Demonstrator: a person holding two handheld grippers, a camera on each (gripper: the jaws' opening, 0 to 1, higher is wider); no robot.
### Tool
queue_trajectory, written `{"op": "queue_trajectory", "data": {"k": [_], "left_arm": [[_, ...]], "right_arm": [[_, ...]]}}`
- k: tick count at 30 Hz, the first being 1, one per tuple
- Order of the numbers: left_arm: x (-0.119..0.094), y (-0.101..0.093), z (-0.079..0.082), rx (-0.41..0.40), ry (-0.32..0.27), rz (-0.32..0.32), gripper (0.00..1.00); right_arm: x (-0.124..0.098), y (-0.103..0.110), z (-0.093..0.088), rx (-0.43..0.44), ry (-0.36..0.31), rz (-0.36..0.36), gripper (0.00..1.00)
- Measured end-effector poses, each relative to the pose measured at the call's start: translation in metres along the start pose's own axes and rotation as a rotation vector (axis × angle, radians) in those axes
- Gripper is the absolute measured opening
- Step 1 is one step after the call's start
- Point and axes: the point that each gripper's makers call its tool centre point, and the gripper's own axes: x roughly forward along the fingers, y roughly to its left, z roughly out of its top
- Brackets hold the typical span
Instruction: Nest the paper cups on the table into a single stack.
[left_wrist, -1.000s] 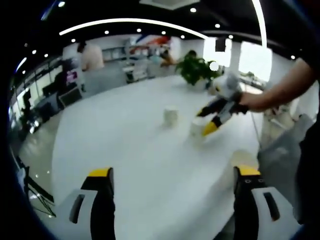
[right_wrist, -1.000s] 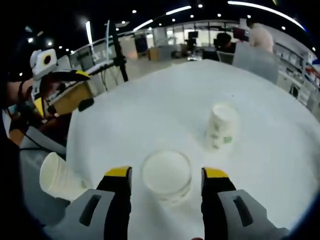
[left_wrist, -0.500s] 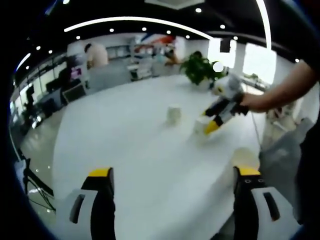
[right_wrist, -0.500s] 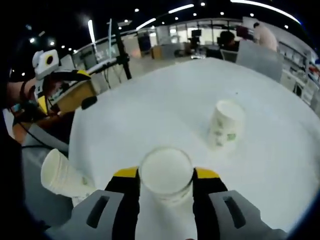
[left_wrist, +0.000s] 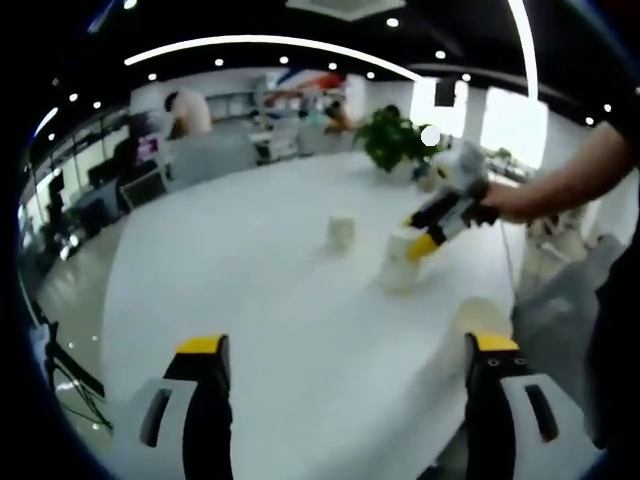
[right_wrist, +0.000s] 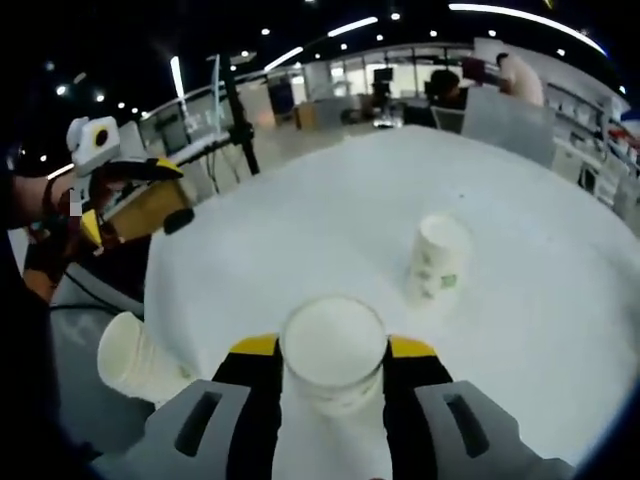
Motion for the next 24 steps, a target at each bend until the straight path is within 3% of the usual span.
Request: {"op": "queue_trajectory", "data": {"k": [14,24], "left_arm": [[-0.005,-0.008,0.008,0.030,-0.014,-0.024,0.96],[-0.004,-0.016,0.011,0.038,-0.017,-0.059,0.95]], "right_arm": [[-0.039,0.014,0.032,-0.013,-0.108,-0.049,0.35],[-0.065,0.018,0.045,-0.015,-0.161,-0.097,0.35]]}}
